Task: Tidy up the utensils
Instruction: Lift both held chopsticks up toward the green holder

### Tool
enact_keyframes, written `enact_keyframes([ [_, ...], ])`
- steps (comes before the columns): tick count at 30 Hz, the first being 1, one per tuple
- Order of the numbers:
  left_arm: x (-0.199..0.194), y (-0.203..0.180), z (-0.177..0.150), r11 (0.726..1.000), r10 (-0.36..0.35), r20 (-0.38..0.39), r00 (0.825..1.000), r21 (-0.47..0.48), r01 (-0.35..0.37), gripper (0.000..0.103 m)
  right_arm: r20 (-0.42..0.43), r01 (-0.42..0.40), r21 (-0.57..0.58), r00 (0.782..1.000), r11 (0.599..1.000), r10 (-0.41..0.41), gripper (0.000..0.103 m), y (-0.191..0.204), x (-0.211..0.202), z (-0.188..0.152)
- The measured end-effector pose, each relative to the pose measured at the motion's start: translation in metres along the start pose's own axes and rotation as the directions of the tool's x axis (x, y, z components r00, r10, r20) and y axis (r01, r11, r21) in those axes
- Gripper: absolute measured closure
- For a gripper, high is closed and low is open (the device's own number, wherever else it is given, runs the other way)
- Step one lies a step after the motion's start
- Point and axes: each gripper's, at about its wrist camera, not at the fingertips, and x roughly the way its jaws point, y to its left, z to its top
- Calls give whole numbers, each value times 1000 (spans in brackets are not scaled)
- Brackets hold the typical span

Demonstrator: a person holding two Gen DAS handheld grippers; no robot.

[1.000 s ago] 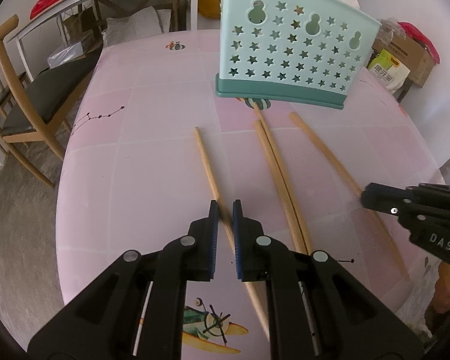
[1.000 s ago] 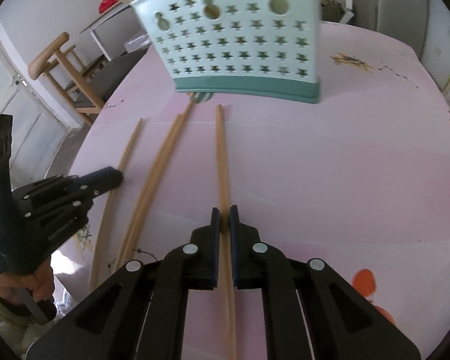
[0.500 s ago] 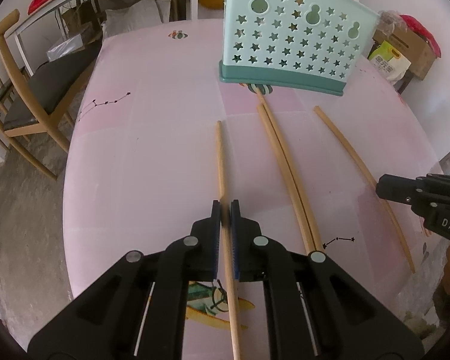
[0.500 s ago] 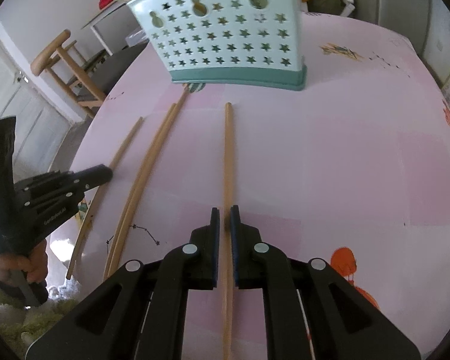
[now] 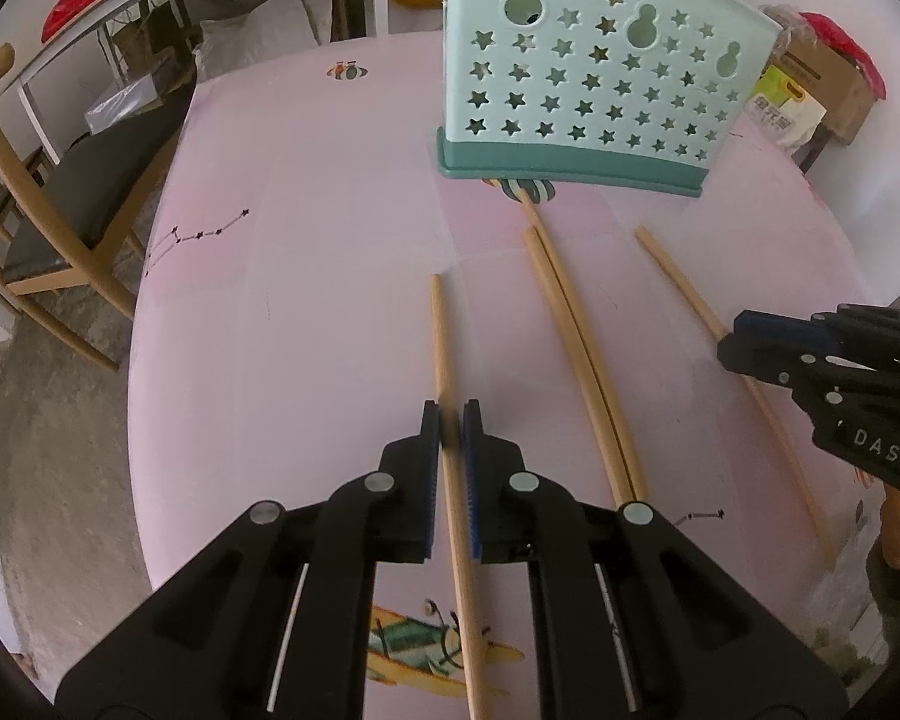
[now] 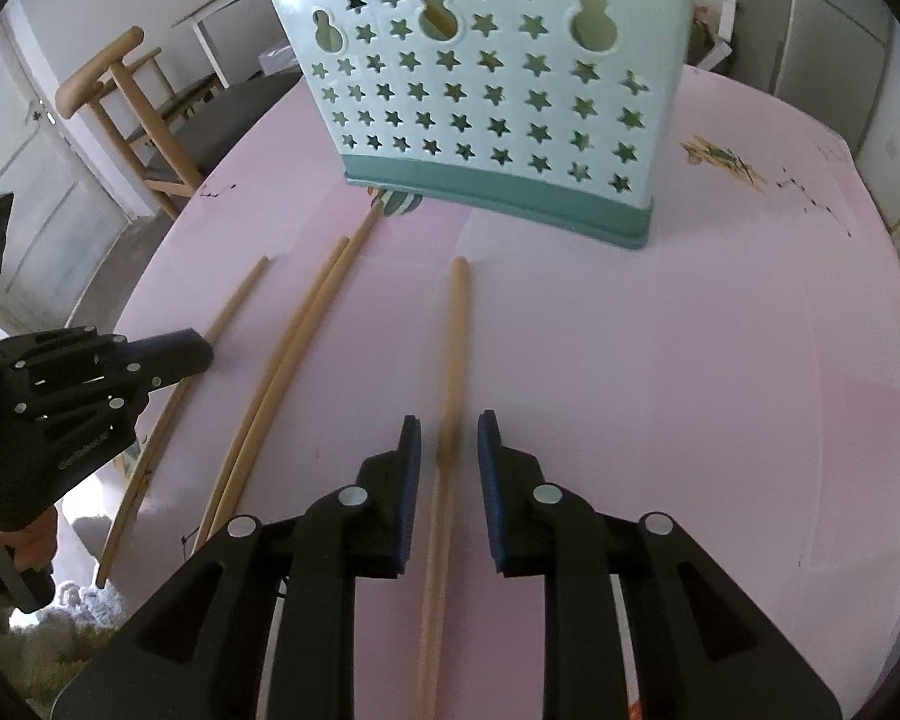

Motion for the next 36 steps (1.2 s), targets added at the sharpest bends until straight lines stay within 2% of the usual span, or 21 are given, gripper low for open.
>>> enact_keyframes([
  [9,11,6,18,1000,-7,-2,1000,-12,7,96,20,14,-29,1000,999,-13,84,9,10,17],
  [11,12,7,21,1000,-8,2,1000,-19,8,96,28,19,-28,999,999,-18,86,9,12,20],
  [14,14,7,24,999,-8,10,1000,-31,9,97,39,18,-18,999,1000,-17,95,7,13,22],
  [18,15,10,28,998,-19,6,1000,-60,19,99,46,-20,18,999,1000,19,96,3,9,26],
  [20,7,14,30,996,-34,31,999,-83,36,99,77,-33,25,997,999,31,96,1,-1,27],
  [24,-30,22,36,993,-52,126,991,-101,65,99,132,-92,67,988,994,82,96,-9,-25,28],
  [27,-65,29,41,990,-69,213,975,-108,94,99,173,-126,94,979,988,109,96,-18,-43,29],
  [31,-111,38,52,980,-116,334,935,-114,162,99,215,-144,113,969,983,117,96,-27,-63,31],
  [36,-167,34,74,970,-171,488,856,-68,232,99,245,-156,130,962,979,121,96,-32,-74,31],
])
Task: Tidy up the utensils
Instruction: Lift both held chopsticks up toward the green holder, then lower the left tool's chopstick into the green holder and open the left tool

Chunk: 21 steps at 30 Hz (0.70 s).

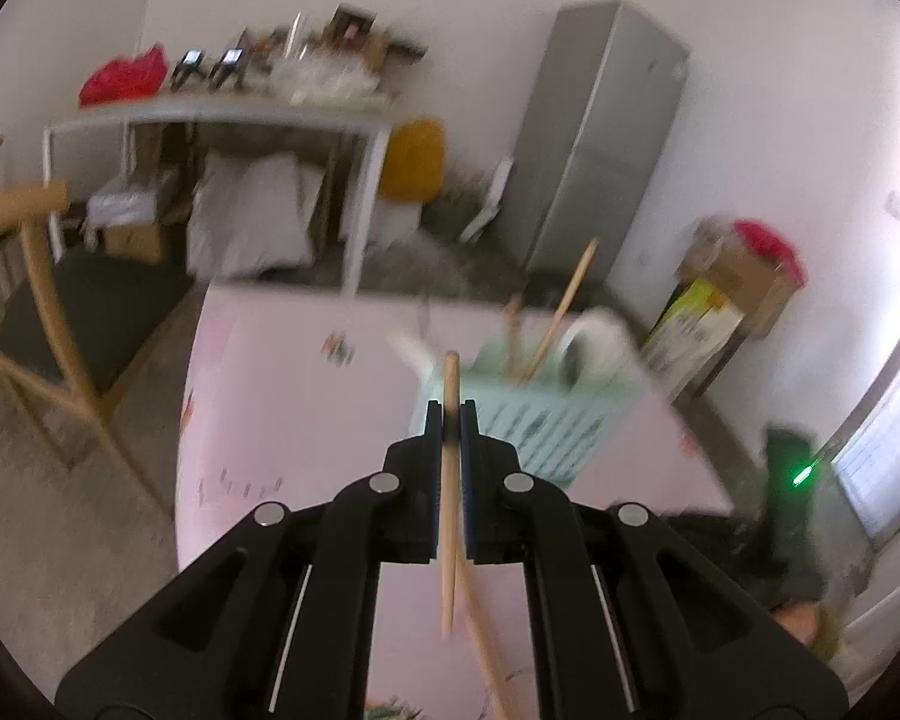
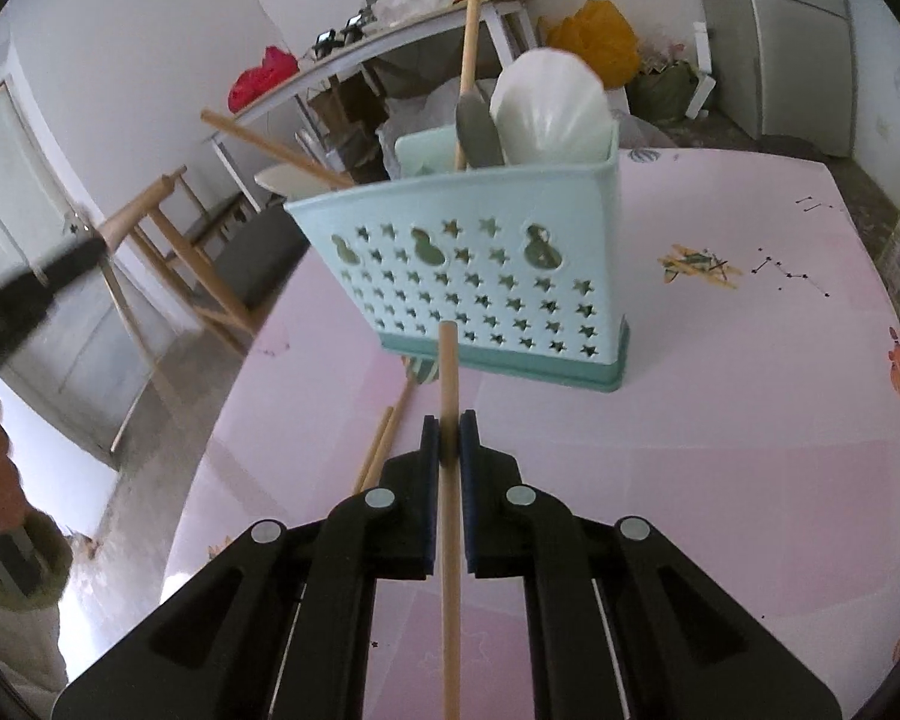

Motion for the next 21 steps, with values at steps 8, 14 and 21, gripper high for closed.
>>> enact_keyframes([
  [8,-15,-36,62,987,-160,149,976,41,156,99,10,3,13,1000,1000,-3,96,0,-3,-1],
  [14,2,-51,98,982,-191,195,962,50,184,99,11,0,20,1000,1000,0,96,-2,-6,-2],
  [21,34,-55,114,985,-173,233,957,25,172,99,10,-1,24,1000,1000,1,96,-4,-5,-1],
])
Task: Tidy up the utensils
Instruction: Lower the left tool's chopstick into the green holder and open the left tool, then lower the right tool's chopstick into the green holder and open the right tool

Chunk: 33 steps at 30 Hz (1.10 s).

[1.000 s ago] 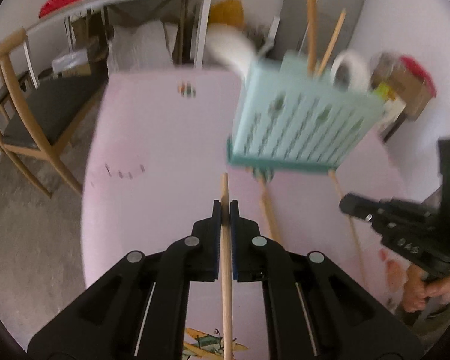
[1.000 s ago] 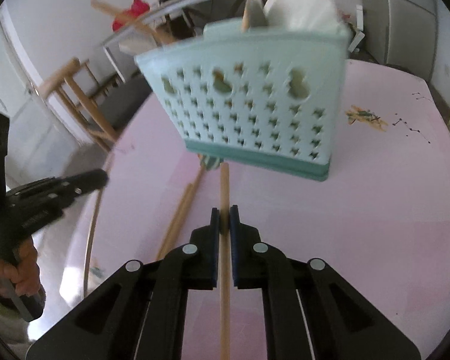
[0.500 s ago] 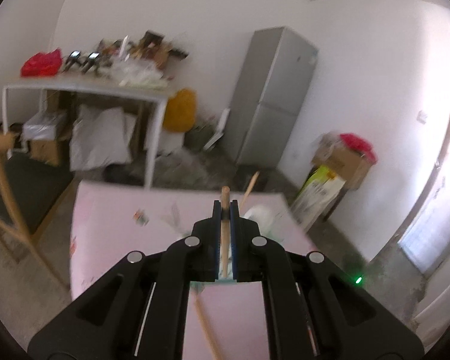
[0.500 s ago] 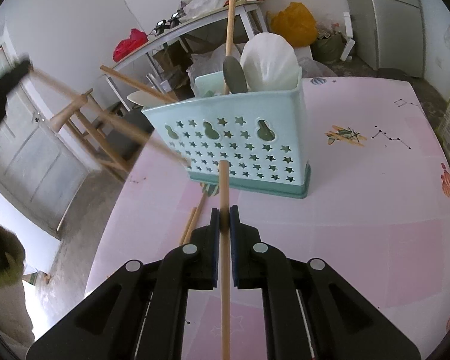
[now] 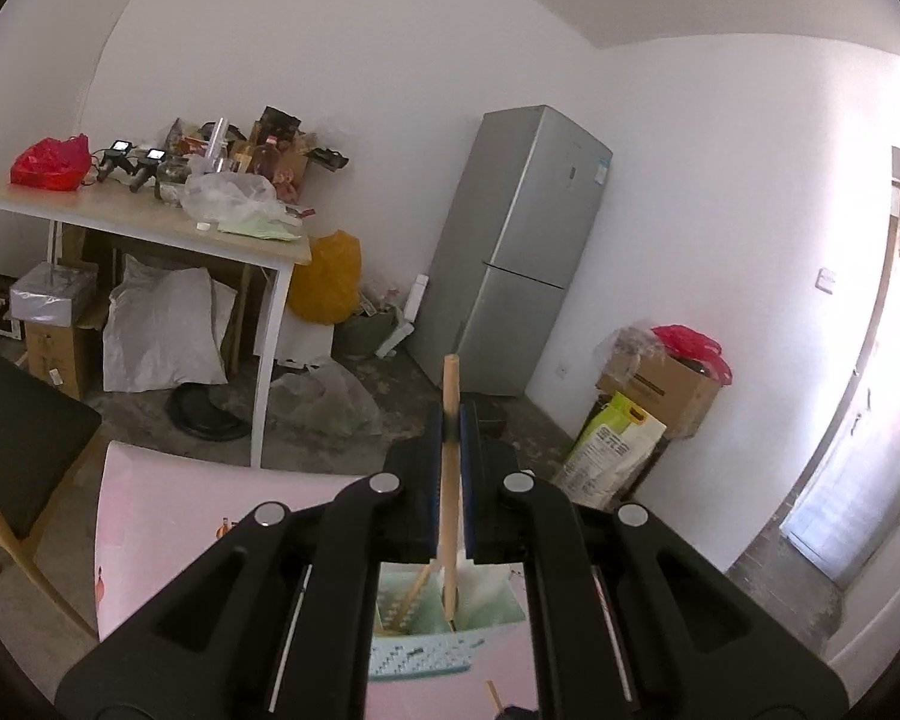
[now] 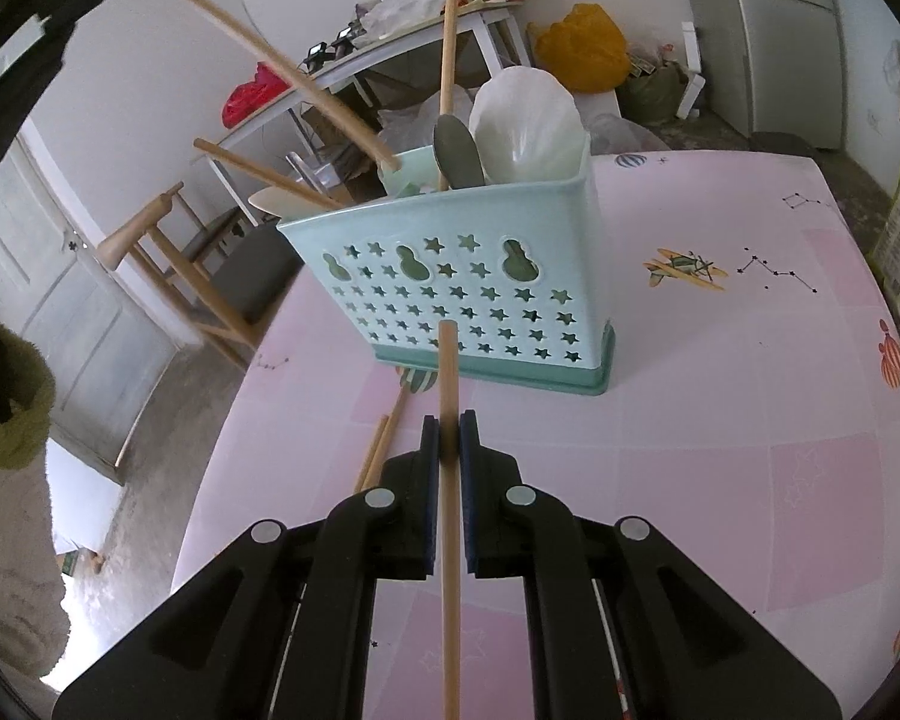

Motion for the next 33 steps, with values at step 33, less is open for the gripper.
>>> enact_keyframes([
  [33,18,37,-83,998,9,-94,995,-63,-15,63,35,7,4,999,1000,-7,96,1,-13,1],
])
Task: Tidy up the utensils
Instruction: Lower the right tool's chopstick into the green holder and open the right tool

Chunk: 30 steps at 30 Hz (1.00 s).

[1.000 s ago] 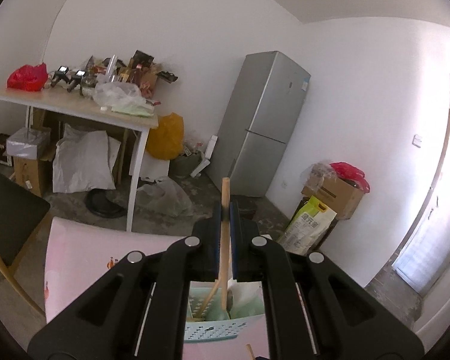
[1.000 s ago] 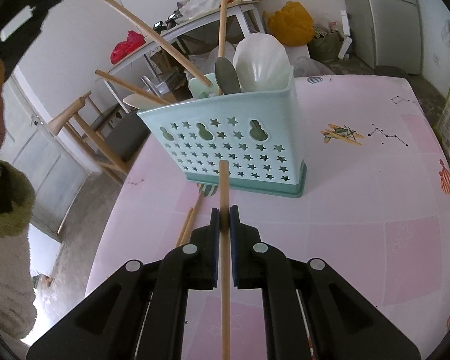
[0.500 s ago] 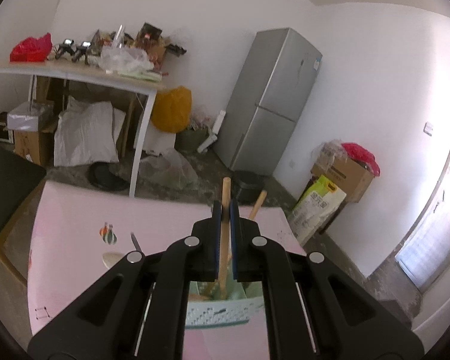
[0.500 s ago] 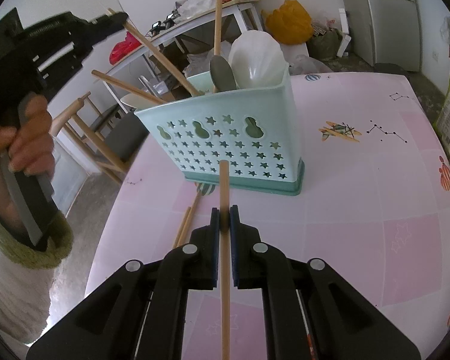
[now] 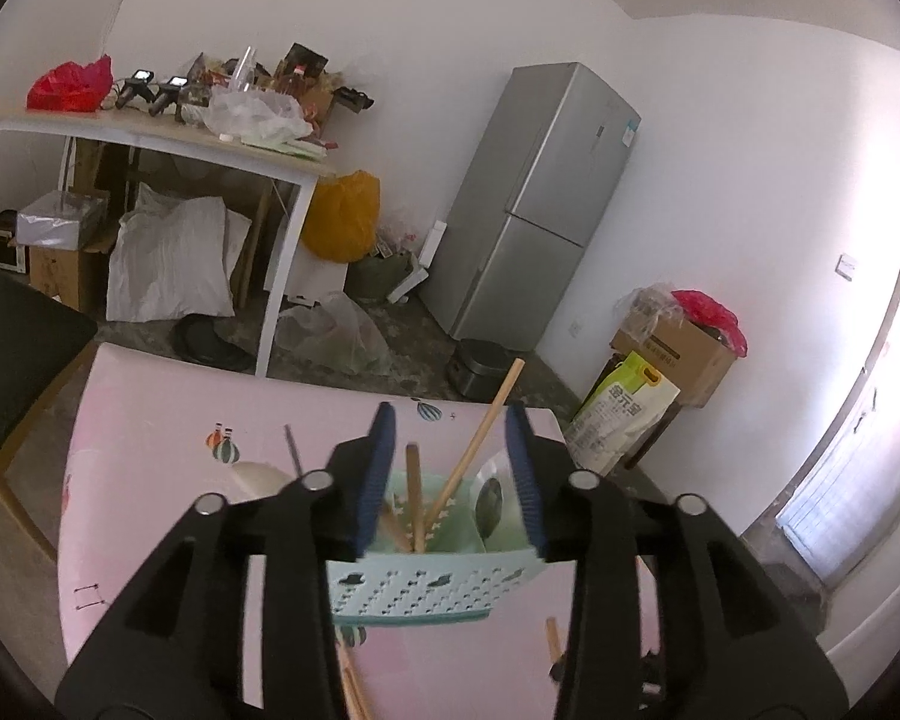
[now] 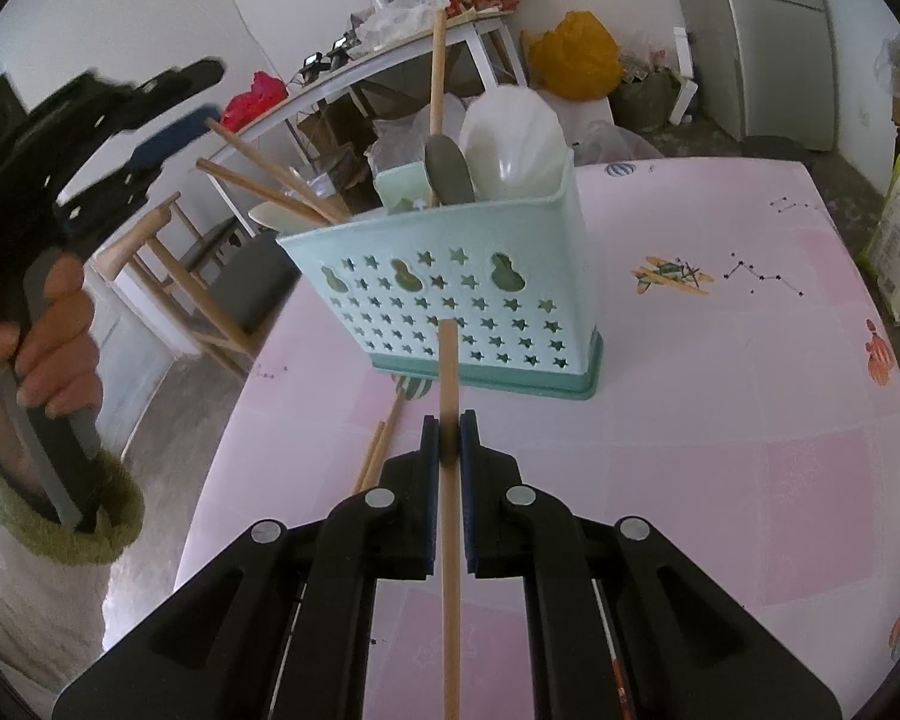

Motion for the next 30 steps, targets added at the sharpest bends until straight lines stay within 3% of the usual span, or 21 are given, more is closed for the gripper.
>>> enact_keyframes([
  [6,-41,6,-14,999,26,30,999,23,-27,52,74,-14,-26,997,1000,16,96,8,-25,16],
  [12,-65,24,-43,989,133,-12,991,61,-132,46,181,-47,-66,982,997,58,96,15,-58,45],
  [17,-66,53,-80,973,229,-118,966,19,-229,46,267,-90,-127,956,988,121,96,29,-84,79],
  [20,-65,66,-97,955,293,-160,943,9,-295,46,329,-119,-167,929,979,169,96,39,-100,106],
  [23,-61,68,-112,940,338,-194,921,28,-340,46,402,-88,-212,900,973,169,96,49,-109,131],
  [27,-55,67,-126,933,358,-224,906,55,-355,44,451,-60,-243,877,968,168,96,60,-103,159],
  [30,-49,62,-134,932,362,-243,900,82,-353,44,453,-41,-257,877,965,158,96,64,-88,170],
])
